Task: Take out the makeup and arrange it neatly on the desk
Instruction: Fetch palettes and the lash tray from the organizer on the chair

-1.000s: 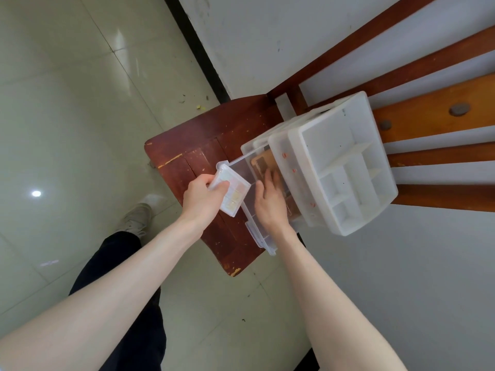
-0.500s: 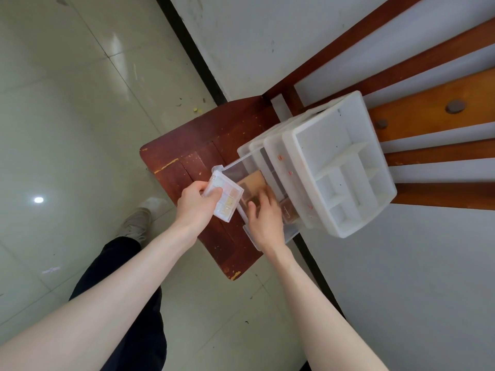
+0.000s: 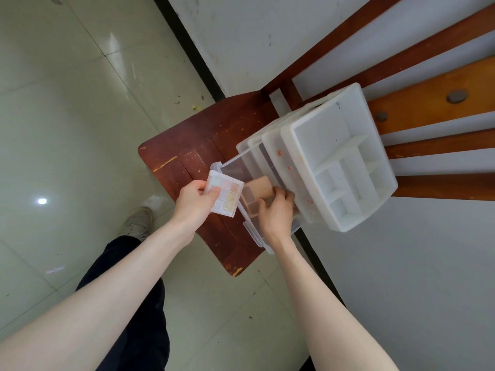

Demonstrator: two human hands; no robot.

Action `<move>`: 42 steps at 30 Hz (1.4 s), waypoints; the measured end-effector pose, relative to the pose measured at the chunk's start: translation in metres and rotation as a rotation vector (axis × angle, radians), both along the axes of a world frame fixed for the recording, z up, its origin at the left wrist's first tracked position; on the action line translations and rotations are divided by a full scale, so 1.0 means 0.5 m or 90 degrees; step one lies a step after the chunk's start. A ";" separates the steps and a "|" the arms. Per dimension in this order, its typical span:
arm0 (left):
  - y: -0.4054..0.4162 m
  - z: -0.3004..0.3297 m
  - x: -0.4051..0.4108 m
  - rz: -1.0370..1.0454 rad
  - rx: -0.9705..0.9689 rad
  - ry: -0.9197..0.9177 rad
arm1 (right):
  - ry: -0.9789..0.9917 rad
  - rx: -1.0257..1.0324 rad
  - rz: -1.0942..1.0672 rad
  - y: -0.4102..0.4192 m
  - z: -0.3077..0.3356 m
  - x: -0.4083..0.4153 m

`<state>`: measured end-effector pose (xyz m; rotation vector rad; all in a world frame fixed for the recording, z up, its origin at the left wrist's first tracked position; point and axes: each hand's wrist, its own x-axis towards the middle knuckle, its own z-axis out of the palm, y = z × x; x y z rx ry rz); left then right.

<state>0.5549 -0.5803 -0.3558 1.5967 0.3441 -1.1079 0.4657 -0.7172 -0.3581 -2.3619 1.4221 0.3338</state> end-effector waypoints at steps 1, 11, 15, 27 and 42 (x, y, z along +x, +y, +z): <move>0.001 0.003 -0.001 0.007 -0.008 -0.006 | -0.024 0.025 -0.012 0.002 0.010 -0.002; -0.006 0.040 -0.008 0.093 -0.155 0.071 | -0.480 0.358 -0.495 0.023 0.120 -0.029; -0.024 0.051 -0.011 0.101 -0.163 0.057 | -0.552 0.583 -0.566 0.036 0.145 -0.018; -0.001 0.034 -0.004 0.013 -0.102 -0.029 | -0.161 0.206 -0.233 0.043 0.060 -0.044; 0.028 0.017 0.000 0.070 -0.089 -0.008 | 0.016 0.171 -0.035 0.037 0.006 -0.042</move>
